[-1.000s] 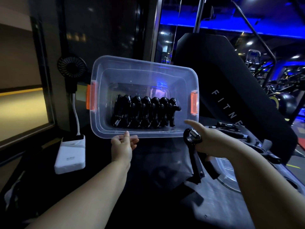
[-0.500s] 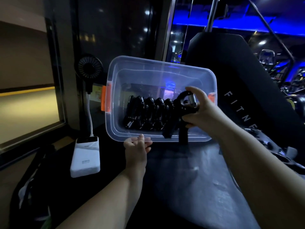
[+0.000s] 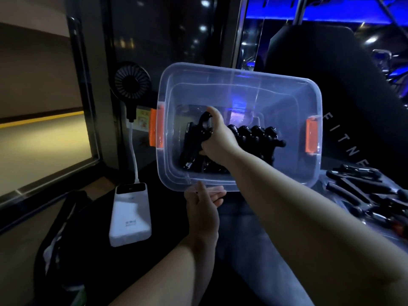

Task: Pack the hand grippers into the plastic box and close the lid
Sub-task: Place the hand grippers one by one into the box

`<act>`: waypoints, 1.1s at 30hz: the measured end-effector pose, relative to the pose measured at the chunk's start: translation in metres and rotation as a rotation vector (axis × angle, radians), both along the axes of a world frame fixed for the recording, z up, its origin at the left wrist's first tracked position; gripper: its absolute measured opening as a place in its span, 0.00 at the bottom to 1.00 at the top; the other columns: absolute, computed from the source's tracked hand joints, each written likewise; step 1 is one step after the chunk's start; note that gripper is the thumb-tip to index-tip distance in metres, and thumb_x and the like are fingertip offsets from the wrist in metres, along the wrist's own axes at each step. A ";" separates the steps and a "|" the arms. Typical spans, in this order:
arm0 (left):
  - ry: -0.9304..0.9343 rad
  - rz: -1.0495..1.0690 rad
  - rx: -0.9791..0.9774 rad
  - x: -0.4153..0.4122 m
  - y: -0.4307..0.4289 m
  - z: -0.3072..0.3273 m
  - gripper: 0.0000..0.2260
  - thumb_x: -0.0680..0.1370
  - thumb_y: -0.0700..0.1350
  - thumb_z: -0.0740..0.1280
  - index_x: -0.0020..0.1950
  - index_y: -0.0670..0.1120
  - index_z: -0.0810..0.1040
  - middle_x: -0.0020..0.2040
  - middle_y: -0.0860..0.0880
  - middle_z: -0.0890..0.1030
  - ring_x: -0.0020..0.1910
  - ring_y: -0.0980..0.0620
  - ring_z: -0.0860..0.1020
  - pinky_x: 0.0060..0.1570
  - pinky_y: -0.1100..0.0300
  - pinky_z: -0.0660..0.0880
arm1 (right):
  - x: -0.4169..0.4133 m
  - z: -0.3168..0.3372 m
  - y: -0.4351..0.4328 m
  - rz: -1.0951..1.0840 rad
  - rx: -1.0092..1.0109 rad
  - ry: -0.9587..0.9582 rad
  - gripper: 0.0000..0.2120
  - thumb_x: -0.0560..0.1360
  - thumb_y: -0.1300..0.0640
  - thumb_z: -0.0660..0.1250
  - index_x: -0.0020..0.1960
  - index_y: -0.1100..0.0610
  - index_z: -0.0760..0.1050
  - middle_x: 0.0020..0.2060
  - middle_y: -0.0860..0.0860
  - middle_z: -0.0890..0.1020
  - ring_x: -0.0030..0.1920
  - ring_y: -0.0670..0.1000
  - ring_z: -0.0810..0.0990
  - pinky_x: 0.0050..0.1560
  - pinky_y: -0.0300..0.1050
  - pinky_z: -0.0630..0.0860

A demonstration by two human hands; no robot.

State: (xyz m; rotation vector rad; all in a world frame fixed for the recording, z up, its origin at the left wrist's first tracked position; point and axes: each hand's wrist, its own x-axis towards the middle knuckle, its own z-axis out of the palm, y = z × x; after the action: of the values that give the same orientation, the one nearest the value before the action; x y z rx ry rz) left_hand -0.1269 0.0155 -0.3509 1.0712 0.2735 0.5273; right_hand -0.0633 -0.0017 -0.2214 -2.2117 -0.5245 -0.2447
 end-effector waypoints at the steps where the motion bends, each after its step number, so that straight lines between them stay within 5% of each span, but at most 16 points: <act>1: 0.001 0.003 0.003 0.000 0.000 0.000 0.22 0.84 0.50 0.50 0.58 0.32 0.73 0.44 0.42 0.84 0.42 0.53 0.84 0.40 0.66 0.78 | 0.004 -0.002 0.007 0.000 -0.016 0.007 0.42 0.70 0.72 0.58 0.76 0.43 0.49 0.60 0.55 0.74 0.42 0.52 0.77 0.34 0.46 0.78; 6: 0.006 0.026 -0.004 -0.001 0.000 0.000 0.21 0.83 0.49 0.51 0.55 0.33 0.75 0.41 0.42 0.84 0.40 0.52 0.84 0.39 0.65 0.78 | 0.023 -0.011 0.034 0.001 -0.114 0.027 0.42 0.71 0.72 0.55 0.77 0.45 0.46 0.60 0.57 0.74 0.42 0.52 0.74 0.34 0.41 0.68; 10: 0.012 0.080 -0.056 -0.001 -0.001 0.001 0.12 0.83 0.48 0.54 0.53 0.41 0.71 0.41 0.44 0.82 0.35 0.57 0.81 0.38 0.62 0.76 | 0.035 -0.011 0.053 0.008 -0.255 0.009 0.42 0.72 0.73 0.55 0.78 0.48 0.43 0.53 0.58 0.77 0.35 0.50 0.73 0.35 0.43 0.73; 15: 0.013 0.081 -0.106 0.000 -0.001 0.004 0.09 0.83 0.47 0.55 0.47 0.45 0.70 0.35 0.50 0.81 0.31 0.61 0.79 0.36 0.65 0.76 | 0.053 -0.013 0.064 0.017 -0.305 -0.010 0.36 0.75 0.67 0.56 0.78 0.46 0.48 0.60 0.58 0.76 0.50 0.58 0.76 0.49 0.48 0.74; 19: 0.018 0.099 -0.144 0.001 -0.001 0.006 0.07 0.83 0.46 0.55 0.47 0.47 0.70 0.38 0.48 0.80 0.32 0.60 0.80 0.39 0.60 0.76 | 0.069 -0.013 0.071 -0.051 -0.428 0.017 0.39 0.76 0.67 0.58 0.77 0.43 0.45 0.60 0.54 0.75 0.48 0.54 0.73 0.45 0.44 0.70; 23: 0.003 0.100 -0.156 0.002 -0.002 0.005 0.07 0.83 0.45 0.55 0.46 0.50 0.70 0.34 0.55 0.83 0.34 0.59 0.81 0.41 0.57 0.76 | 0.079 -0.018 0.071 -0.174 -0.644 -0.326 0.26 0.75 0.56 0.64 0.71 0.49 0.62 0.57 0.52 0.78 0.63 0.56 0.68 0.50 0.48 0.67; 27: -0.029 0.101 -0.140 0.002 -0.001 0.005 0.08 0.83 0.45 0.55 0.47 0.47 0.70 0.33 0.55 0.83 0.33 0.57 0.81 0.42 0.55 0.76 | 0.093 -0.025 0.066 -0.240 -0.726 -0.478 0.19 0.74 0.51 0.64 0.64 0.48 0.71 0.61 0.50 0.70 0.65 0.55 0.62 0.63 0.53 0.59; 30: -0.038 0.098 -0.119 0.004 -0.001 0.005 0.08 0.83 0.45 0.53 0.48 0.46 0.70 0.33 0.54 0.83 0.32 0.57 0.81 0.41 0.56 0.75 | 0.102 -0.027 0.061 -0.161 -0.677 -0.419 0.23 0.74 0.49 0.65 0.69 0.47 0.67 0.68 0.48 0.65 0.70 0.54 0.59 0.73 0.58 0.51; 33: -0.043 0.081 -0.123 0.005 -0.001 0.003 0.12 0.83 0.45 0.53 0.52 0.38 0.71 0.36 0.45 0.84 0.35 0.51 0.82 0.39 0.57 0.75 | 0.105 -0.028 0.055 -0.060 -0.610 -0.329 0.31 0.75 0.48 0.66 0.75 0.48 0.59 0.73 0.46 0.62 0.73 0.52 0.60 0.74 0.54 0.53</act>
State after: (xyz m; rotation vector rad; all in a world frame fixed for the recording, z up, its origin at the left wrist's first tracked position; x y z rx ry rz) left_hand -0.1215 0.0145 -0.3482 0.9312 0.3083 0.5983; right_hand 0.0420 0.0531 -0.2489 -2.8001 -0.7915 -0.5445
